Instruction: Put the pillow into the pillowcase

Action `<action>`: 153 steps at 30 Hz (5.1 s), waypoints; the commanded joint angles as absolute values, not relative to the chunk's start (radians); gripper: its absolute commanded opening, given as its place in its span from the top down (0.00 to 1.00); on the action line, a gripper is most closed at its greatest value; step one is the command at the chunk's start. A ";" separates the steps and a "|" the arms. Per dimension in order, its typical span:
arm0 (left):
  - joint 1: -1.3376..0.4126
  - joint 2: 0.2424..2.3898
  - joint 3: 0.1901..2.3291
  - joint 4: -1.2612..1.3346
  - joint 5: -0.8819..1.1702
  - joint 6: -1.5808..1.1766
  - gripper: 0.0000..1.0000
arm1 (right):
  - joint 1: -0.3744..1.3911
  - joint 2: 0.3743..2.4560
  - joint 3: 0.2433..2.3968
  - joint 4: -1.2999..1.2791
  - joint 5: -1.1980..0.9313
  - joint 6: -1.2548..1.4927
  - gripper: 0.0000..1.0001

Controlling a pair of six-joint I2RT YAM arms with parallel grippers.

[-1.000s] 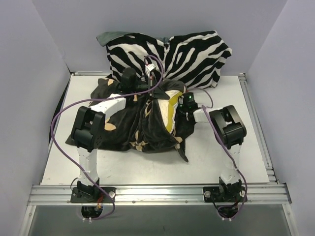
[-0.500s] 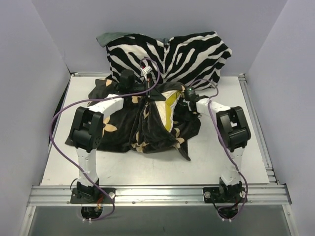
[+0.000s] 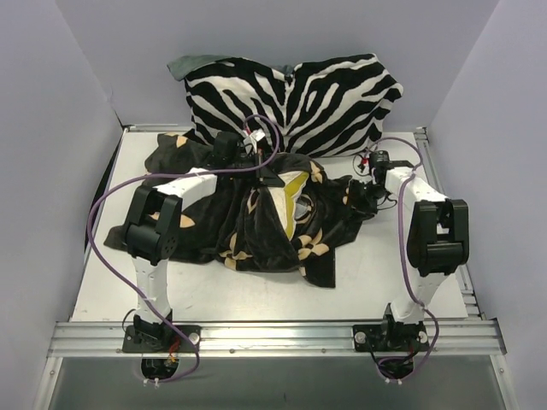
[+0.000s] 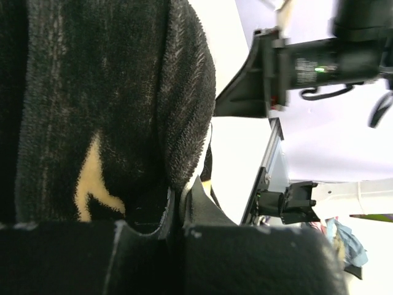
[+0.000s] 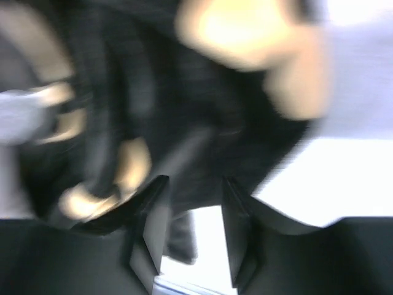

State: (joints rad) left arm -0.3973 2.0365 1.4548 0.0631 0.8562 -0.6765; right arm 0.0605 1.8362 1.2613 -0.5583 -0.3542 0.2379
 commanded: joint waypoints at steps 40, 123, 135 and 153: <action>-0.451 1.991 1.496 -0.732 0.627 0.230 1.00 | 0.043 1.663 1.295 -0.306 -0.813 0.506 1.00; -0.917 1.867 1.436 -0.741 -0.066 0.408 0.16 | 0.097 1.914 1.479 -0.643 -0.997 0.106 1.00; -0.681 1.844 1.540 -0.695 0.670 0.176 1.00 | 0.100 1.869 1.375 -0.637 -0.841 0.196 0.56; -0.652 1.852 1.571 -0.612 0.706 0.097 1.00 | 0.232 1.999 1.298 -0.430 -0.850 0.442 0.63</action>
